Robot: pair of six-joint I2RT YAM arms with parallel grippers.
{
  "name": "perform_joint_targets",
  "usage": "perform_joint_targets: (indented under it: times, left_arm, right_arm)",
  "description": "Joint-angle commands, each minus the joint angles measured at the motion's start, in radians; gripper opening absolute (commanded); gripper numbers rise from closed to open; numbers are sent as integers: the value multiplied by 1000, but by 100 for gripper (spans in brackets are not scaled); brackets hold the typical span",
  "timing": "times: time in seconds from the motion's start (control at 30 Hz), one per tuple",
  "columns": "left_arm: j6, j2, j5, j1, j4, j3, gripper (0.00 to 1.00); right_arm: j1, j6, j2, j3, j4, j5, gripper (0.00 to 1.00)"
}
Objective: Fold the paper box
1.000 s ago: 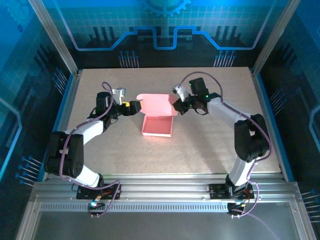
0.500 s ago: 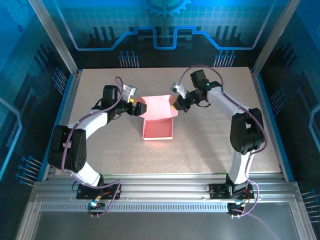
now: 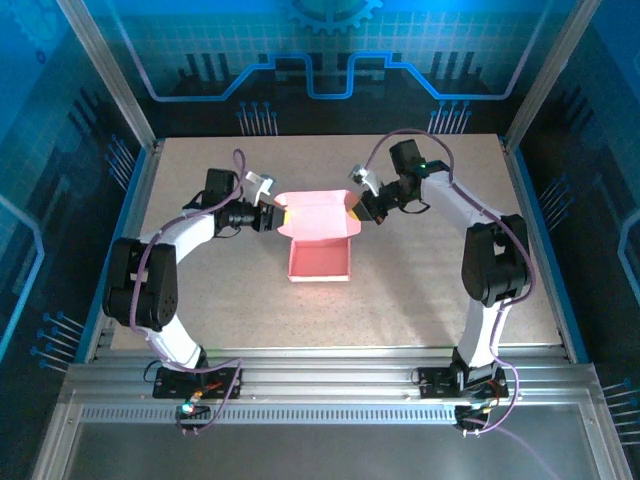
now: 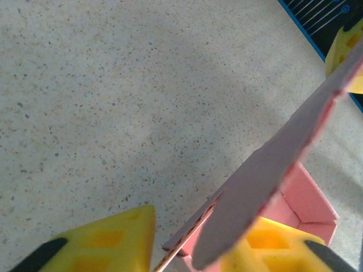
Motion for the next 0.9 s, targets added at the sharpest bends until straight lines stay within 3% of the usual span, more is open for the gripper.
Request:
perform_joint_targets:
  times: [0.0, 0.1, 0.23, 0.33, 0.5, 0.67, 0.87]
  left_arm:
    - [-7, -6, 46, 1, -4, 20, 29]
    - [-36, -20, 45, -1, -4, 16, 25]
    - [-80, -53, -10, -20, 24, -5, 12]
    - [-191, -78, -70, -38, 99, -35, 1]
    - [-244, -124, -232, -120, 131, -65, 2]
    - [-260, -160, -431, -191, 139, -96, 0]
    - [-312, -202, -644, -282, 147, -123, 0]
  right_arm:
    - [-5, -5, 11, 31, -14, -31, 4]
    - [6, 22, 4, 25, 2, 5, 4]
    - [35, 125, -42, -36, 113, 128, 2]
    - [74, 201, -72, -72, 178, 271, 0]
    - [140, 360, -107, -113, 256, 482, 7]
    - [198, 461, -115, -130, 244, 608, 3]
    - [273, 688, -117, -100, 184, 778, 1]
